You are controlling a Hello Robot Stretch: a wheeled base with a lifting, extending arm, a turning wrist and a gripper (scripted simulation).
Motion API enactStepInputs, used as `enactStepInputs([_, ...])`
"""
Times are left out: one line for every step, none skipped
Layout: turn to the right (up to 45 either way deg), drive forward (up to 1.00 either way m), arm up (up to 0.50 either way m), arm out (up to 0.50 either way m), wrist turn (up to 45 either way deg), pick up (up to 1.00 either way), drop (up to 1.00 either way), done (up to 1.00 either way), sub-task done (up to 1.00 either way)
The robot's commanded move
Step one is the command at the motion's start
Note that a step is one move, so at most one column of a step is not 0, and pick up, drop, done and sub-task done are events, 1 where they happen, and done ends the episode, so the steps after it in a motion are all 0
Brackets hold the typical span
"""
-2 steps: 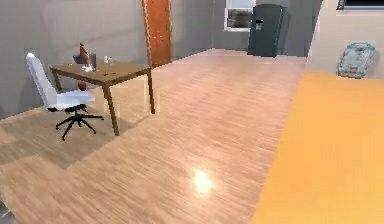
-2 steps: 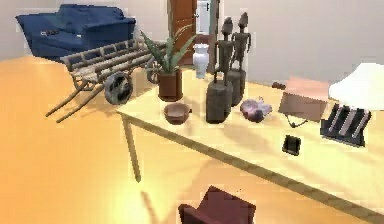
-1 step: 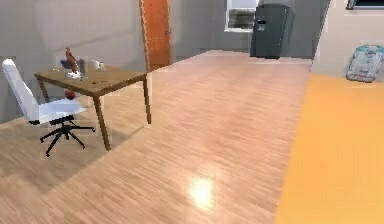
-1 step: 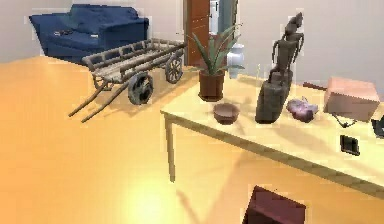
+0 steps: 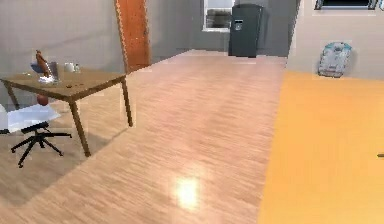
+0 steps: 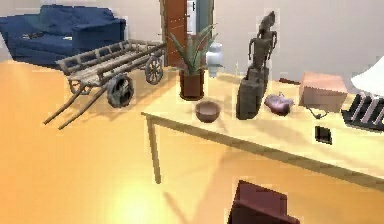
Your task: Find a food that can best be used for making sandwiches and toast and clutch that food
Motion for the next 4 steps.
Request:
enactStepInputs([0.0,0.30,0.00,0.00,0.0,0.00,0.00,0.00,0.00])
enactStepInputs([-45.0,0.00,0.00,0.00,0.0,0.00,0.00,0.00,0.00])
enactStepInputs([-6.0,0.00,0.00,0.00,0.0,0.00,0.00,0.00,0.00])
enactStepInputs([-3.0,0.00,0.00,0.00,0.0,0.00,0.00,0.00,0.00])
